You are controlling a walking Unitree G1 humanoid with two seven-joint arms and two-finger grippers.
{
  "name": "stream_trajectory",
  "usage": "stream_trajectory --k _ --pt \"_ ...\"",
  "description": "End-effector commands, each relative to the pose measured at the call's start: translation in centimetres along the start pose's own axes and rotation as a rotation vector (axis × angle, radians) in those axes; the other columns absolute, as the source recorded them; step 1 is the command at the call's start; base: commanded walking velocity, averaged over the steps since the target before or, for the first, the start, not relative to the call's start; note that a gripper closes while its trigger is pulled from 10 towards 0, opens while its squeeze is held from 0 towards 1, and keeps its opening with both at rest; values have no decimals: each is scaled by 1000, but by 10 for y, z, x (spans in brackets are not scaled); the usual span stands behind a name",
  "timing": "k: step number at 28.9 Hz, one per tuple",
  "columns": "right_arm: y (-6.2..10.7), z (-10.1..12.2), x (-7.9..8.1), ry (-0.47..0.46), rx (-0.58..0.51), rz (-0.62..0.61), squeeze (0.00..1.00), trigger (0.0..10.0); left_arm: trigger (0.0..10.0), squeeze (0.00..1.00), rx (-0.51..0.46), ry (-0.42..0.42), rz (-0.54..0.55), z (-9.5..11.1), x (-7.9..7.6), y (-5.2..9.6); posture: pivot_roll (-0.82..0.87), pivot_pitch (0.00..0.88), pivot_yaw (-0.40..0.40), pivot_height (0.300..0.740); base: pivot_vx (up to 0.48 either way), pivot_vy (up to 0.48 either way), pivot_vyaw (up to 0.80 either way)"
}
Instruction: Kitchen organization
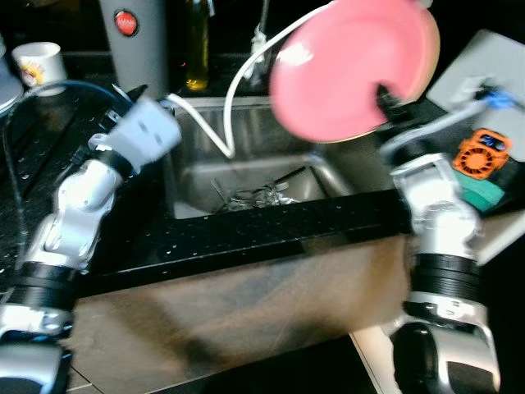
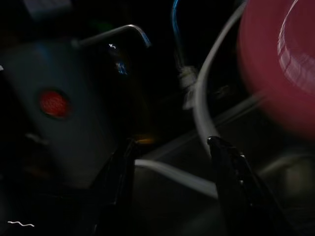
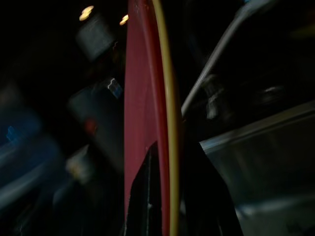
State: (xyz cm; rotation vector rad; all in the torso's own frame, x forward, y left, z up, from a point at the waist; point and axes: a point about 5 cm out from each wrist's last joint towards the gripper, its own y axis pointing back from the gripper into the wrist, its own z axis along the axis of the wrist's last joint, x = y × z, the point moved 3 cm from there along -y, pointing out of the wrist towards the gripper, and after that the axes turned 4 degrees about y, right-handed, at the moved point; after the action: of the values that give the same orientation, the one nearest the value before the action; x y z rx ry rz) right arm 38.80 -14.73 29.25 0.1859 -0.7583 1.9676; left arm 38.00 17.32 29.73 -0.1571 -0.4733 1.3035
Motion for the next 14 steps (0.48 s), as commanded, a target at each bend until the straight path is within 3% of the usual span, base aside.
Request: stream_trajectory --k 1,2,4,5,7,10,12,14 --pt "2 2 7 41 5 55 0 10000 10000 0 -11 186 18 9 1 -3 215 44 -109 740 0 0 0" --pt "4 -3 13 45 30 98 0 10000 10000 0 -33 302 18 15 -1 -5 215 44 -109 740 0 0 0" --pt "12 -8 32 28 64 246 0 10000 10000 0 28 538 -114 14 -16 -4 205 37 -102 740 0 0 0" --pt "12 -8 32 28 64 246 0 10000 10000 0 28 538 -114 14 -16 -4 205 37 -102 740 0 0 0" --pt "22 -5 44 -6 51 347 0 10000 10000 0 138 708 -322 11 -28 9 191 36 -86 740 0 0 0" --pt "25 -2 46 -25 41 367 0 10000 10000 0 161 764 -397 12 -30 16 188 35 -83 740 0 0 0" --pt "43 15 52 -112 -45 453 0 10000 10000 0 169 848 -547 27 -10 44 159 36 -54 740 0 0 0" --pt "48 18 54 -122 -62 475 0 10000 10000 0 185 808 -559 27 -6 52 157 36 -52 740 0 0 0"
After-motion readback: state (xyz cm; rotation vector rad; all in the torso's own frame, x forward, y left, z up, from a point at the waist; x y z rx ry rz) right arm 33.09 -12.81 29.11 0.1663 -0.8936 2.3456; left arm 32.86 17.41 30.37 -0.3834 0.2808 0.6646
